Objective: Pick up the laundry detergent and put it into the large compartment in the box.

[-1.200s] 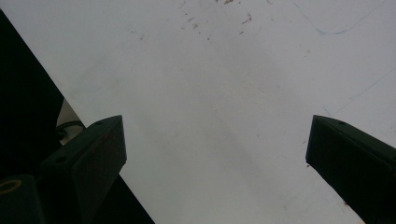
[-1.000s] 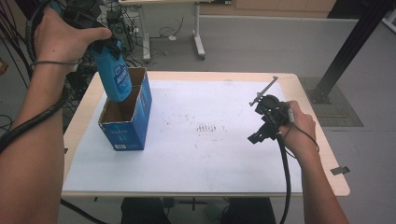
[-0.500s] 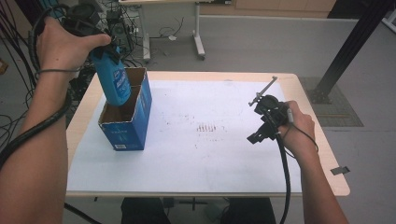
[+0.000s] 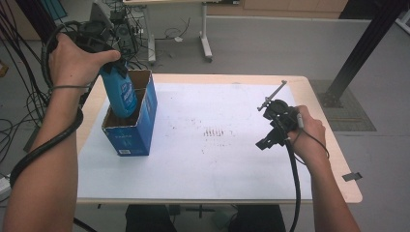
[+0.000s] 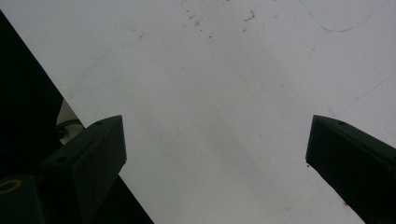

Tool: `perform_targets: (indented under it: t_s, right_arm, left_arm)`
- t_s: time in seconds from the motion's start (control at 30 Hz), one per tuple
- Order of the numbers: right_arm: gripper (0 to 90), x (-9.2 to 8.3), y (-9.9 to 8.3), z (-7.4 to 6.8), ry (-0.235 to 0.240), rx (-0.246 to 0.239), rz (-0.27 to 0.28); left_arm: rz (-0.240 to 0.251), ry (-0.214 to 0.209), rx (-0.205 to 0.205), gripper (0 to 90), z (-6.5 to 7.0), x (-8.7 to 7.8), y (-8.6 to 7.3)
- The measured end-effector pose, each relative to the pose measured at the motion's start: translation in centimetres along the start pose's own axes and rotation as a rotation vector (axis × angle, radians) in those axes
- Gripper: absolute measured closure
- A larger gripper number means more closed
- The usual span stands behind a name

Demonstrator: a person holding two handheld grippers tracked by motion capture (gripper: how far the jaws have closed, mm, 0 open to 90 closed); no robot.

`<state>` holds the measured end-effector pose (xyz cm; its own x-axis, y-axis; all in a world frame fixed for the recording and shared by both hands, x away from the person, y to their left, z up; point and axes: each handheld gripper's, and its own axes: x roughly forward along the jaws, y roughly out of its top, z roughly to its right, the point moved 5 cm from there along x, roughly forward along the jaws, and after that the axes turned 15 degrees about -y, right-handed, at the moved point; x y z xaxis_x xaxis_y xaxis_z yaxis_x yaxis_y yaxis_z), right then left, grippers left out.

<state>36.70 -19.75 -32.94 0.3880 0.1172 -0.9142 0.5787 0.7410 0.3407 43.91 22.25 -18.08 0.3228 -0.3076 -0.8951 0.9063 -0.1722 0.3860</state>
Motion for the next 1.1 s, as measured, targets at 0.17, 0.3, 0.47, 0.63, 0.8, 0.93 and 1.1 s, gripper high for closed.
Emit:
perform_targets:
  t_s: [0.17, 0.3, 0.47, 0.63, 0.8, 0.93, 1.1]
  right_arm:
    - [4.8, 0.0, 0.1, 0.0, 0.002, 0.004, 0.004]
    - [4.8, 0.2, 0.2, 0.0, 0.002, -0.002, 0.003]
    - [4.8, 0.2, 0.2, 0.0, -0.001, -0.003, 0.004]
    - [4.8, 0.3, 0.2, 0.1, 0.002, 0.000, 0.005]
    - [4.8, 0.4, 0.0, 0.0, 0.004, 0.003, 0.002]
    - [4.8, 0.5, -0.2, 0.1, 0.006, 0.001, 0.001]
    - [4.8, 0.4, -0.4, 0.2, 0.002, 0.010, 0.000]
  left_arm:
    - [-0.004, 0.013, 0.000, 37.8, -0.3, 1.0, -0.4]
    - [-0.012, 0.006, -0.010, 37.8, -0.7, 2.0, -0.8]
    - [-0.020, -0.009, -0.022, 37.8, -1.0, 3.3, -1.3]
    - [-0.023, -0.018, -0.034, 37.8, -1.2, 4.5, -1.6]
    - [-0.020, -0.004, -0.043, 37.8, -1.5, 5.6, -1.9]
    - [-0.029, 0.006, -0.051, 37.8, -1.8, 6.4, -2.2]
    - [-0.032, 0.005, -0.063, 37.8, -2.2, 7.2, -2.5]
